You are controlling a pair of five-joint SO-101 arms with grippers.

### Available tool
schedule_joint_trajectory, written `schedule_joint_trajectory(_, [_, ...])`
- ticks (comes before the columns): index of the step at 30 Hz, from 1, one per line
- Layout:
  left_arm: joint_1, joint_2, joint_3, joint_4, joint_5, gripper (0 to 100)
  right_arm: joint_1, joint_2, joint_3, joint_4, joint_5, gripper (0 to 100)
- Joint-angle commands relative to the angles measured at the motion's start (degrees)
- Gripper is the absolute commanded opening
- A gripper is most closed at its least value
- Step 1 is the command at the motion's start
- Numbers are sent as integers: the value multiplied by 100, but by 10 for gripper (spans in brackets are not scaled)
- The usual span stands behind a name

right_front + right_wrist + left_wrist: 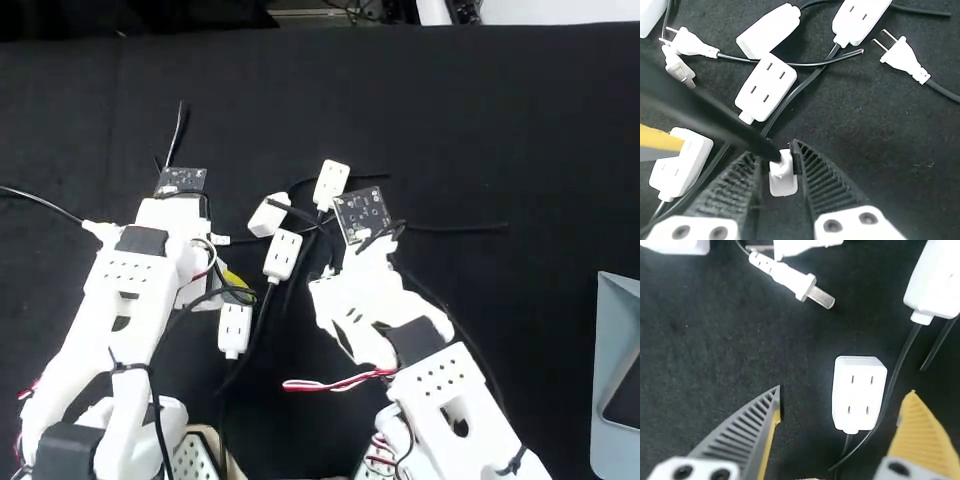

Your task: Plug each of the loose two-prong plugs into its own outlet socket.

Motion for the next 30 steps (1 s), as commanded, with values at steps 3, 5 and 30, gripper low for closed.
schedule_joint_trajectory(3, [708, -18, 813, -633, 35, 360, 88, -75, -40, -88, -53, 13])
schedule_joint_trajectory(5, [857, -18, 1279, -1204, 44, 360, 88, -75, -40, -79, -53, 13])
schedule_joint_trajectory(30, [611, -70, 1402, -3543, -4686, 62, 97, -84, 48, -97, -53, 13])
